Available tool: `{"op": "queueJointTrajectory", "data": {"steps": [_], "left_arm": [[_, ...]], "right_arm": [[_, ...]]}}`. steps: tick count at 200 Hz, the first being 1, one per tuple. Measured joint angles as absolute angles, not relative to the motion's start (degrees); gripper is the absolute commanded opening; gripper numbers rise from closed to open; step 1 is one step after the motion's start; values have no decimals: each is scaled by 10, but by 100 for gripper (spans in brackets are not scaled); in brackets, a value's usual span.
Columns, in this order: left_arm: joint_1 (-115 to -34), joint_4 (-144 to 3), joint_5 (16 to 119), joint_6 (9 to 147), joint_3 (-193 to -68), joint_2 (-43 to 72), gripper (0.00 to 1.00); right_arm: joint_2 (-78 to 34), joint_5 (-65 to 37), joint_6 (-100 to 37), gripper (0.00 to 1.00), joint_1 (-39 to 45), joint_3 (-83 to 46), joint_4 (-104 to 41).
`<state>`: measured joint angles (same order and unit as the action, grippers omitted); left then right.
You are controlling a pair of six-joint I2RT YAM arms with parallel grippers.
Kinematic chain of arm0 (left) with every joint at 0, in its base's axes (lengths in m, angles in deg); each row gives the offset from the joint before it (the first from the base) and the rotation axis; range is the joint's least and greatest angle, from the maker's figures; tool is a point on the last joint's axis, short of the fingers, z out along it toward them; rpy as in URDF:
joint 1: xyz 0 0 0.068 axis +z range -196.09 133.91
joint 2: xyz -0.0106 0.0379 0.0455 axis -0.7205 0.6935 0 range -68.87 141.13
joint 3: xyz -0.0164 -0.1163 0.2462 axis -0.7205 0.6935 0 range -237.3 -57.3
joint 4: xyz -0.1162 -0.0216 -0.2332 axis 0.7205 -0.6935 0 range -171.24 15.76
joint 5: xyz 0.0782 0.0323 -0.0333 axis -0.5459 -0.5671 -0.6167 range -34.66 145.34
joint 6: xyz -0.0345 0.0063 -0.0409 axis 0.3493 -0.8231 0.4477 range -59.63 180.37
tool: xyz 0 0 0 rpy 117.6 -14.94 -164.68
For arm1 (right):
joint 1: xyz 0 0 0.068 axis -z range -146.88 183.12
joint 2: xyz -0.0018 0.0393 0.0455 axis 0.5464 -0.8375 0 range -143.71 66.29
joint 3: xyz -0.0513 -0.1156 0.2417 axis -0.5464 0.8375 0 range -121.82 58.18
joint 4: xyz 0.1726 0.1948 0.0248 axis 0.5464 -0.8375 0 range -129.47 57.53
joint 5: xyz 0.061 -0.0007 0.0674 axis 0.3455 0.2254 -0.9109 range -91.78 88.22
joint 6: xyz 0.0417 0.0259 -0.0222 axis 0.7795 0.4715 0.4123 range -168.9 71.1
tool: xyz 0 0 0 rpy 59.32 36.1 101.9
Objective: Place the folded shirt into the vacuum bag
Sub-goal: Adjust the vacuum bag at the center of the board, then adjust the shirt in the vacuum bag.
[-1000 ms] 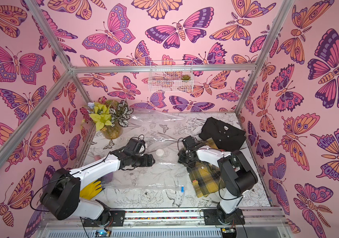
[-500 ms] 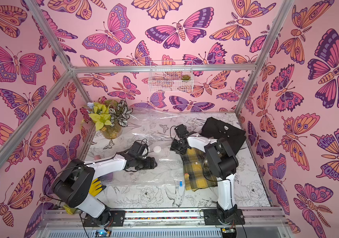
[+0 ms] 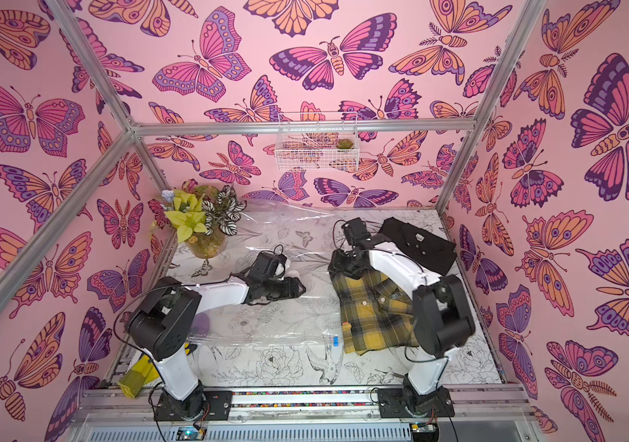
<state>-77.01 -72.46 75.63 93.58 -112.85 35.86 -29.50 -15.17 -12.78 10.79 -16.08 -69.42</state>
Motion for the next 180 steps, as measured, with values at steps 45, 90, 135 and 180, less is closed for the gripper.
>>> {"op": "queueJointTrajectory", "data": {"steps": [45,90,135,180], "left_arm": [[-766,-763,773,927,-1158,368,76],[-785,-836,786,903,-1208,337,92],[-817,-850,815,866,-1364,427,97],[-852,-868,848,863,-1446,537,88]], "right_arm": [[-135,-122,-129,100,162,-14,-762],[6,-93,-102,99,221,66,-885],[120,-68,-55,99,293,116,-942],[122,-88,-31,95,339,187,-925]]}}
